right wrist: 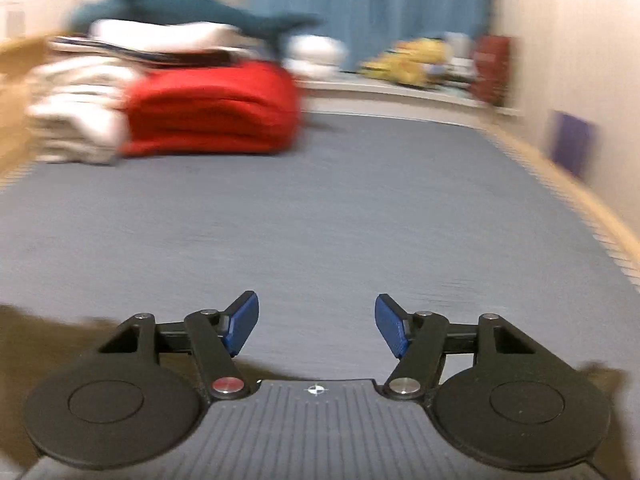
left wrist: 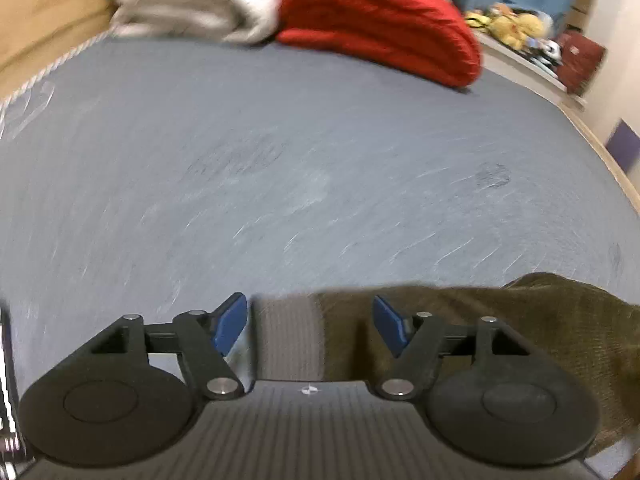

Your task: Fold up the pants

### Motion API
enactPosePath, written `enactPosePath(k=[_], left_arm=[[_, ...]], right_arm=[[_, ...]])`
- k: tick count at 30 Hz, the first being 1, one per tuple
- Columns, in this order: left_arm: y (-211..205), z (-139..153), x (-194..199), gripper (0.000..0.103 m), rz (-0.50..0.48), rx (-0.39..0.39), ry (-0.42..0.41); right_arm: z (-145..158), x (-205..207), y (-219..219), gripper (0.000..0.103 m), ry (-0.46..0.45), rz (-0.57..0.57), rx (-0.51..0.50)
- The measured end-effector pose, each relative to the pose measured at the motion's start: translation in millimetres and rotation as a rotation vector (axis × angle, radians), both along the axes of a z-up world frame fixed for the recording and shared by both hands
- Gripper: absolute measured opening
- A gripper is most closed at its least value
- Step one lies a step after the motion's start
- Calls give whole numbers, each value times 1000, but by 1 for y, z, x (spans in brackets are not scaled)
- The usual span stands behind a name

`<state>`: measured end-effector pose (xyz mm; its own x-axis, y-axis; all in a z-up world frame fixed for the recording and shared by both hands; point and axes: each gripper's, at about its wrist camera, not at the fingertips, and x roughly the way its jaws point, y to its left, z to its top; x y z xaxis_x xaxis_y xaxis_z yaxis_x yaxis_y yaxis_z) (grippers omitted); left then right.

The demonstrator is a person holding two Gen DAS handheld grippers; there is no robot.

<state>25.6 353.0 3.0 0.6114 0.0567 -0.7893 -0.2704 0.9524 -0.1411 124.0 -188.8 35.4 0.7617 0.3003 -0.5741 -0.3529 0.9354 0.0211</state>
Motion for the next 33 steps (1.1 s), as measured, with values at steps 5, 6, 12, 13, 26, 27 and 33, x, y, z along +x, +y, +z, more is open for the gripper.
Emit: enactPosePath(k=[5,6,12,13,26,27,33], left_arm=[[19,-17,-31,75,-5,-85,61],[21,-21,-36,75,-9,-90,73],[27,-36,-50,73,-28,-152,81],[26,-38,-50,70,-38,-149,78],[23,14,-96,23,-113,-76,-113],[22,7,-95,24,-118,-69,-69],[13,10,-97,57,-64,85,-45]], right_arm=[[-10,-68,102,67,-1,390,-33],[-16,-79,117,67,1,455,-49],[-68,-122,184,67,45,748,-260],[-72,-126,194,67,45,763,-298],[-69,-126,177,8,13,857,-339],[-72,-126,174,9,46,881,-344],[-88,-133,171,22,132,949,-433]])
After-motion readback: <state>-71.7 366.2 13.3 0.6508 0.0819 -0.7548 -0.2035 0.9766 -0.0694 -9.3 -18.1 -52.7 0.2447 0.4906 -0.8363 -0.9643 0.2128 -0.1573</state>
